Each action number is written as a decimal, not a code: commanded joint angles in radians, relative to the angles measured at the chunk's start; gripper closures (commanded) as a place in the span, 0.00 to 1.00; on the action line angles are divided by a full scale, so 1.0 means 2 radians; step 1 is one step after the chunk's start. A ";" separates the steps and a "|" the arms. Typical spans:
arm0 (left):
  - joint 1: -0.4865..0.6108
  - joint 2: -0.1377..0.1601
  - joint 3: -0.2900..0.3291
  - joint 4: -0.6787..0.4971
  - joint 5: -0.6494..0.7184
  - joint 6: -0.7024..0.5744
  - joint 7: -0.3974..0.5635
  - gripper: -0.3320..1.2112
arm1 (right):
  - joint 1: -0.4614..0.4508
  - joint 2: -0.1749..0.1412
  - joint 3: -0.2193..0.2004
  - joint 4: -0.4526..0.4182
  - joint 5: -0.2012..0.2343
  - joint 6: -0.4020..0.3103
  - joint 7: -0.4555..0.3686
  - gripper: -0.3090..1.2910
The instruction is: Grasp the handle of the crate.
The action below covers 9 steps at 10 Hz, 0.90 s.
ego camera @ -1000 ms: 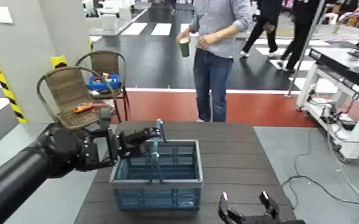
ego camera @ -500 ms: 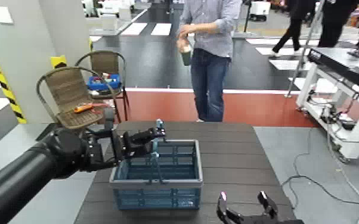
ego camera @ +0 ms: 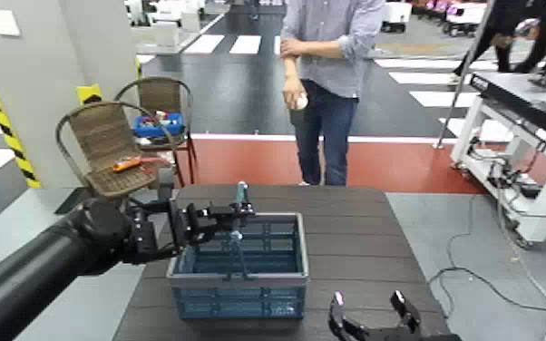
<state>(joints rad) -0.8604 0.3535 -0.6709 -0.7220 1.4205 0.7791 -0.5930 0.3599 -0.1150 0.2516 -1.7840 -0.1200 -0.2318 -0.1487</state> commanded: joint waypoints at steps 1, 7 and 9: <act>0.000 0.000 -0.004 0.002 0.000 -0.001 -0.006 0.97 | 0.000 0.000 0.000 0.000 -0.001 0.000 0.001 0.29; 0.018 0.000 0.003 -0.024 0.001 -0.006 -0.019 0.99 | 0.003 0.000 -0.004 -0.002 -0.004 0.000 0.001 0.29; 0.037 0.001 0.020 -0.055 0.000 -0.012 -0.017 0.99 | 0.006 0.002 -0.007 -0.004 -0.004 0.000 0.001 0.29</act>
<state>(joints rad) -0.7977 0.3548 -0.6414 -0.8161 1.4210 0.7573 -0.6265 0.3704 -0.1128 0.2389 -1.7905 -0.1273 -0.2315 -0.1481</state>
